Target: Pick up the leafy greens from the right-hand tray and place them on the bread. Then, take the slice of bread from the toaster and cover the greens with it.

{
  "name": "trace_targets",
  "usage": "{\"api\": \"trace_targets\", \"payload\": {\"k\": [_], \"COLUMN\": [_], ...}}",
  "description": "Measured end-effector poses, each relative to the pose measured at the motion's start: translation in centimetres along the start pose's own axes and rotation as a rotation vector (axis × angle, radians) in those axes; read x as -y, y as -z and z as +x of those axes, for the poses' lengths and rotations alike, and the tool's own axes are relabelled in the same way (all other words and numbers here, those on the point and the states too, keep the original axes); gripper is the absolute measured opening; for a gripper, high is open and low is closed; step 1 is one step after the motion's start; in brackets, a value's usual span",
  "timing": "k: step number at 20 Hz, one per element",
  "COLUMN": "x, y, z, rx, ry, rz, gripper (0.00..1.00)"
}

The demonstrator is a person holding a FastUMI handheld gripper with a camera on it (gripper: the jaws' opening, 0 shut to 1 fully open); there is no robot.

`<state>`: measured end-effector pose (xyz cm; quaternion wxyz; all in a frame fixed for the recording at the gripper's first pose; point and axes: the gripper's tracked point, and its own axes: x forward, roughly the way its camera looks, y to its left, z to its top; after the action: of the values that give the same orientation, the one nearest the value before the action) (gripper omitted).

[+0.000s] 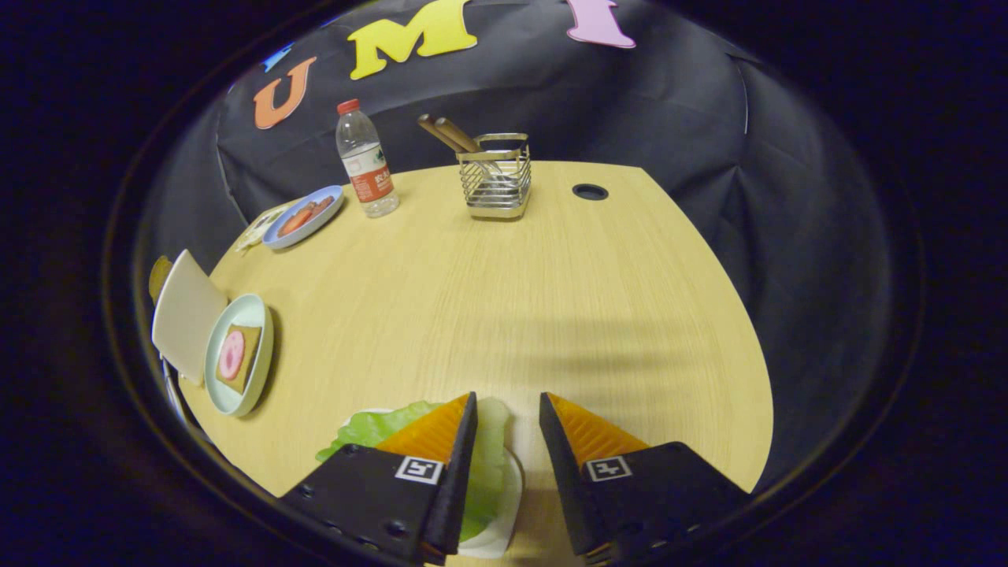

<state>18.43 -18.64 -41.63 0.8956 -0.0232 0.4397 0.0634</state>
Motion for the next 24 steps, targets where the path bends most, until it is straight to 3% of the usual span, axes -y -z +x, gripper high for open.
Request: {"api": "trace_targets", "payload": {"k": [2,6,9,14,15,19,24], "x": [-0.1,-1.3,-1.2,-1.6,-1.3,-1.4,-3.4], "y": [0.4,1.0,1.7,0.6,0.5,-0.1,-1.1], "z": [-0.7,-1.6,-0.7,0.0,-0.1,-1.5,-6.2], "rx": [-0.003,-0.001,-0.023,-0.004,0.005,0.046,0.128], "ry": [0.001,-0.027,0.023,0.046,0.062,0.079,0.046], "rz": [0.015,0.044,0.005,-0.044,-0.054,-0.053,-0.05], "gripper": [0.57,0.6,0.6,0.34,0.22,0.01,0.01]}}
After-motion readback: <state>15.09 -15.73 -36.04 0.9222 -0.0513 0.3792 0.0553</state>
